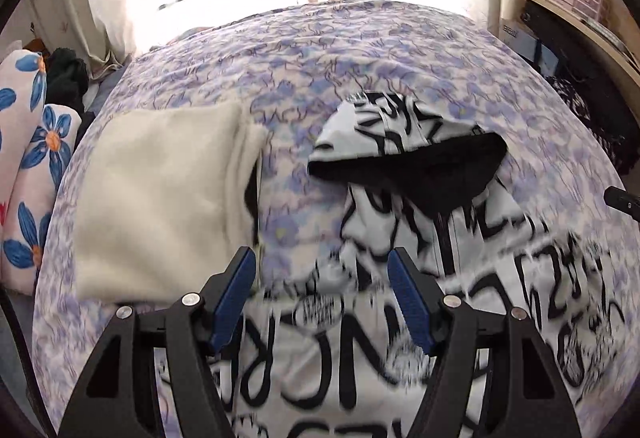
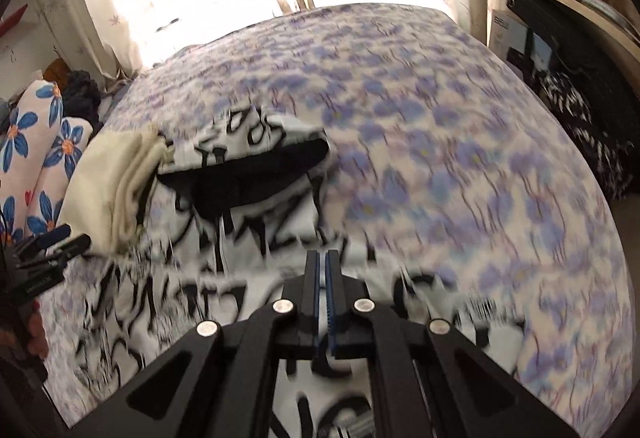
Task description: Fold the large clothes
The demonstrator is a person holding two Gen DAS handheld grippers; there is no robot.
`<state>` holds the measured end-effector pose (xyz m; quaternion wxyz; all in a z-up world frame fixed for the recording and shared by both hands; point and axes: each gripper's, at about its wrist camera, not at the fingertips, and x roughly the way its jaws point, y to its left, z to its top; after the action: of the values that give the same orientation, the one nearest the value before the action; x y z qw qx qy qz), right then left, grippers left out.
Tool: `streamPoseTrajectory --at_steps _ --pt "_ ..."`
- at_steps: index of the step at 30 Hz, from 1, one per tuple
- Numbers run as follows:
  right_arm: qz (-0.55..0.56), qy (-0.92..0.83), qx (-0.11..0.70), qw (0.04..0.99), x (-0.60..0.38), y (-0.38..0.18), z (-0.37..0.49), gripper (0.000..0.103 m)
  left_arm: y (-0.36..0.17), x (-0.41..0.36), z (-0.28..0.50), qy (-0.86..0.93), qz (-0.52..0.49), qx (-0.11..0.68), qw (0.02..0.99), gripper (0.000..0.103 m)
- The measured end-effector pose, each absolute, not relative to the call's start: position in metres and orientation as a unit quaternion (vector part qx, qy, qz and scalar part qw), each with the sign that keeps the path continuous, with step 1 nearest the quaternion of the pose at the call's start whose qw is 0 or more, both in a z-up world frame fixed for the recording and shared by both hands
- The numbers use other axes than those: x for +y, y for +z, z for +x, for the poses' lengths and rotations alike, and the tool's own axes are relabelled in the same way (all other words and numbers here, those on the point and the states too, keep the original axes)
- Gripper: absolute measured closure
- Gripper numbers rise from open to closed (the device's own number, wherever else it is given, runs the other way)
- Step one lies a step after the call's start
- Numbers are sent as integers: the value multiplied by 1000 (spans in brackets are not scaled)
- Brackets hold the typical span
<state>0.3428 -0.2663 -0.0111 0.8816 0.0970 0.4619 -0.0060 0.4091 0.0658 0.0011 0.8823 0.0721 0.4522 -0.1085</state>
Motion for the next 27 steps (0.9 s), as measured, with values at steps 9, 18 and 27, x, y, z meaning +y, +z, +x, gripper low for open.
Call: streamPoseTrajectory --at_steps 9,18,27 --pt "153 -3 473 868 -262 -64 482 101 -32 30 524 -82 29 465 881 36" --pt "157 3 490 858 -256 -105 541 100 -88 7 574 -81 36 493 866 36" --pt "94 43 545 832 -249 -138 506 100 -111 17 547 -121 49 510 850 36"
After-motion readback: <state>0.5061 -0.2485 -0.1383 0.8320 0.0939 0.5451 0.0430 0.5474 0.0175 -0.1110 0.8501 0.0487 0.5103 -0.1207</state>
